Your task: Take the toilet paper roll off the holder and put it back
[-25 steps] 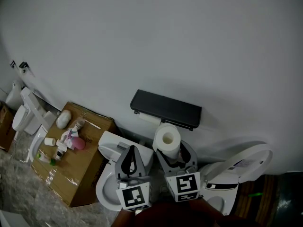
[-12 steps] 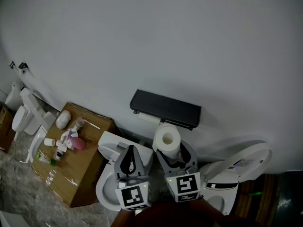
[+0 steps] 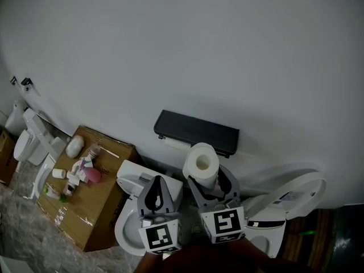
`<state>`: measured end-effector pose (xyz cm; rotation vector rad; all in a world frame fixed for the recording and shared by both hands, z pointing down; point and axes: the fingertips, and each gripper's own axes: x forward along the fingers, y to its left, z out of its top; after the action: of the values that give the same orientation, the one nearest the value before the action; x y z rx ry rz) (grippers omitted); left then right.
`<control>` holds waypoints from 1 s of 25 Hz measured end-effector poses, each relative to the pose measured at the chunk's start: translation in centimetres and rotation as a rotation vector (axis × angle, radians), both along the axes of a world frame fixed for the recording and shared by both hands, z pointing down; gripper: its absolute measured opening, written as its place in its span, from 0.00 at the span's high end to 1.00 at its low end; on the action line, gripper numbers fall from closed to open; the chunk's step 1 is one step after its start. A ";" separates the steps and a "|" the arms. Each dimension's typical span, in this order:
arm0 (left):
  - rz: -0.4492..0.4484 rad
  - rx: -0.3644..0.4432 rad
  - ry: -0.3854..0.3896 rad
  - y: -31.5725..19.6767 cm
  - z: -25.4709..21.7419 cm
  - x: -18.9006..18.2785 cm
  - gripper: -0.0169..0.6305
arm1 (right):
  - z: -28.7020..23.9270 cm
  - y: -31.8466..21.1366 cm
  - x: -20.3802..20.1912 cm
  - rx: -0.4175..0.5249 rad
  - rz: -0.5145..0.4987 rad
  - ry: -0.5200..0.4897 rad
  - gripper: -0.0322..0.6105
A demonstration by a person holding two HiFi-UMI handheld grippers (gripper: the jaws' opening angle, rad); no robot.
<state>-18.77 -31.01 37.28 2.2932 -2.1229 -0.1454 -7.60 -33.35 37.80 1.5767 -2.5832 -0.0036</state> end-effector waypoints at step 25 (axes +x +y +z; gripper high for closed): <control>-0.003 -0.001 0.006 0.4 0.3 0.2 0.95 | -7.0 -9.1 1.7 0.185 0.113 0.037 0.44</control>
<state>-18.59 -30.65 37.60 2.2860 -2.1234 -0.1508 -5.85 -42.40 30.82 1.7640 -2.5249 -0.2664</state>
